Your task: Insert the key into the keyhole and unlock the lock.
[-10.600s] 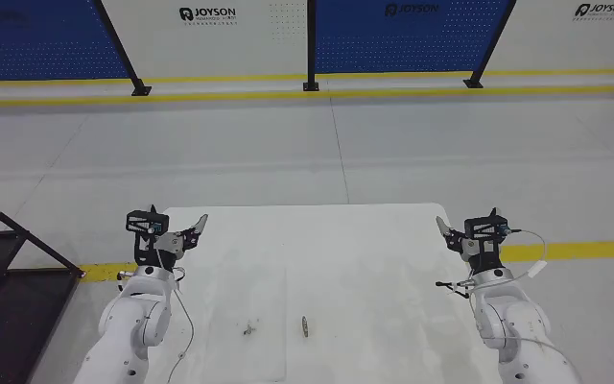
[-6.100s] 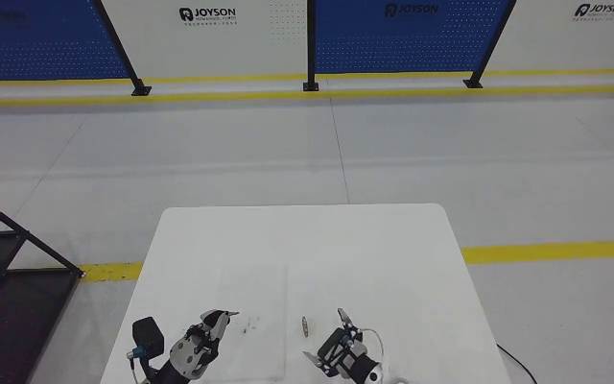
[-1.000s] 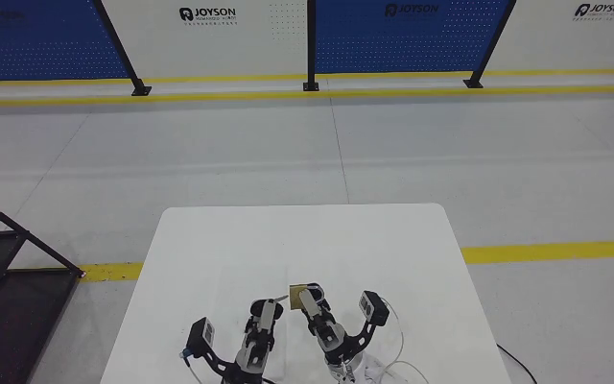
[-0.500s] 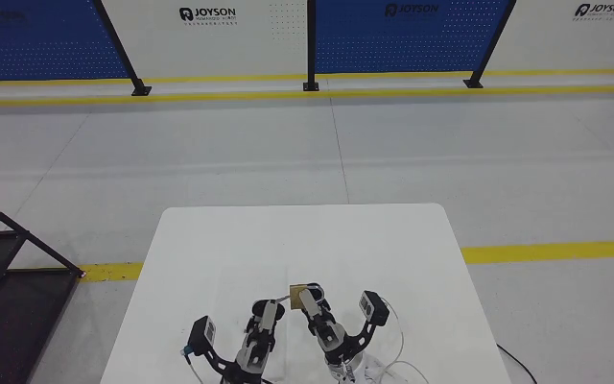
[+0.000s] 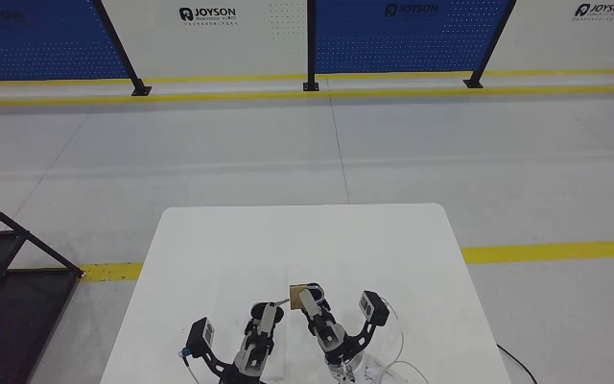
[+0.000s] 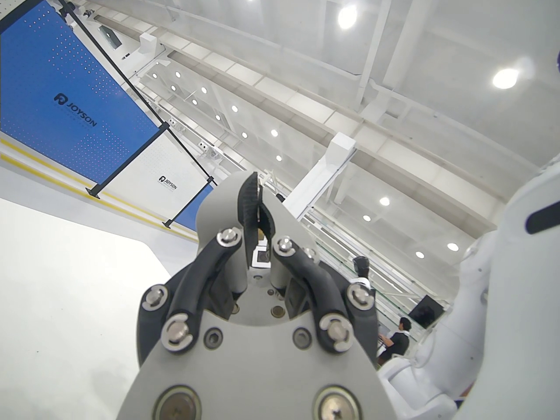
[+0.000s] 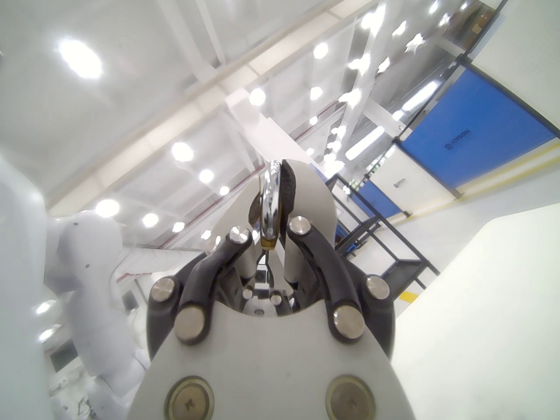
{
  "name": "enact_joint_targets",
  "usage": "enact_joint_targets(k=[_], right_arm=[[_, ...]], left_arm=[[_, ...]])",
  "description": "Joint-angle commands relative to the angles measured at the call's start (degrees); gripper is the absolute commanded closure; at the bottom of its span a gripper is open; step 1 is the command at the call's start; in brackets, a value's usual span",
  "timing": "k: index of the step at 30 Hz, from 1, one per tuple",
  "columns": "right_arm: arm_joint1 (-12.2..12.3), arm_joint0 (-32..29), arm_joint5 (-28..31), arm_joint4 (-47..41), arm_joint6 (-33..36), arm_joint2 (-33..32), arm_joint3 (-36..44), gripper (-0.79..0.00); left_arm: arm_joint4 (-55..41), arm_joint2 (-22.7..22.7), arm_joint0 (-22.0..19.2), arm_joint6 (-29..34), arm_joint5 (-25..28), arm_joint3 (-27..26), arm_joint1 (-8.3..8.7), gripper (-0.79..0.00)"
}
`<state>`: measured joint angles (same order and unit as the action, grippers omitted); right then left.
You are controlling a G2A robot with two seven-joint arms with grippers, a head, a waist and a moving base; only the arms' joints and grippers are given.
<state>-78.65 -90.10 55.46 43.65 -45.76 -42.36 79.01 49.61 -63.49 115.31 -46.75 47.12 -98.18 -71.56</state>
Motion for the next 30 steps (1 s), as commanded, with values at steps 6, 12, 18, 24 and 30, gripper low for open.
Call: enact_joint_targets(k=[6,12,18,24,30], right_arm=[[0.0,0.0,0.0,0.0,0.0,0.0,0.0,0.0],[0.0,0.0,0.0,0.0,0.0,0.0,0.0,0.0],[0.0,-0.02,-0.89,-0.35,1.03,-0.05,0.29,0.0],[0.26,-0.67,-2.78,-1.6,5.4,-1.19,1.98,0.0],[0.55,-1.53,-3.25,-0.61,7.56,-2.39,3.07,0.0]], left_arm=[[-0.7,0.13,-0.5,0.83,-0.3,0.31,-0.06,0.0],[-0.75,0.18,-0.55,1.33,-0.1,0.32,-0.06,0.0],[-0.58,0.0,-0.4,1.53,-0.41,0.26,-0.04,0.0],[-0.3,-0.33,-0.17,1.88,-0.91,0.03,0.02,0.0],[-0.01,-0.54,0.0,2.53,-1.17,-0.26,0.09,0.0]])
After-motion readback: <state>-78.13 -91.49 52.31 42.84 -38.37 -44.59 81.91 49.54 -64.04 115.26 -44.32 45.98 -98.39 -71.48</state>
